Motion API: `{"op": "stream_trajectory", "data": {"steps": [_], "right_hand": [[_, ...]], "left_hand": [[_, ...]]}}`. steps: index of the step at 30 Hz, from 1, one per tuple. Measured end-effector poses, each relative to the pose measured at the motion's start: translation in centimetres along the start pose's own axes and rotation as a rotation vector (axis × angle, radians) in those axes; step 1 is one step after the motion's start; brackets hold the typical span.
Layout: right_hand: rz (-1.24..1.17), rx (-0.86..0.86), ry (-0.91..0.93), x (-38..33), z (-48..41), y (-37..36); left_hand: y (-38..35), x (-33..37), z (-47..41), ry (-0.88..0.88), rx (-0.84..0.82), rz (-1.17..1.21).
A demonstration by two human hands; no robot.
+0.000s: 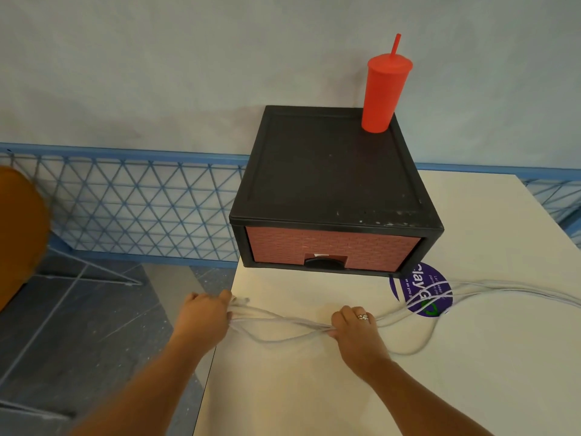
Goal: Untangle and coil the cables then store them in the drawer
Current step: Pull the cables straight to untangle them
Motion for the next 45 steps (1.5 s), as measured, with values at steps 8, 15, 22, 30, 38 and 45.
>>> {"op": "stream_trajectory", "data": {"steps": [8,15,22,30,38,45], "right_hand": [[-0.139,-0.123,-0.004,1.1,-0.9,2.4],[-0.164,-0.304,-0.028,3.4,-1.2,2.5],[-0.135,-0.348,-0.063,4.8,-1.7,2.8],[0.018,-0.381,-0.107,8.4,-0.3,3.1],[0.058,-0.433,-0.149,10.3,1.8,2.3],[0.007,-0.405,-0.272,10.3,1.6,2.1]], "left_hand": [[0.1,0.4,-0.4,0.16,-0.048,-0.14],[-0.6,0.1,-0.8,0.151,-0.055,-0.133],[-0.3,0.6,-0.8,0.234,0.005,-0.024],[-0.5,1.2,-1.1,0.066,-0.013,0.036],[-2.6,2.7,-2.2,0.067,-0.043,0.413],[-1.1,2.8,-2.6,0.002,-0.185,0.224]]}}
Point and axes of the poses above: each hand's wrist, its own z-axis away from the middle knuckle, its own y-axis out of the back of the hand, x = y × z, the point moved 1 cm from there along -z, towards the middle knuckle, and after that the axes turned 5 degrees about y, right-handed, at the moved point
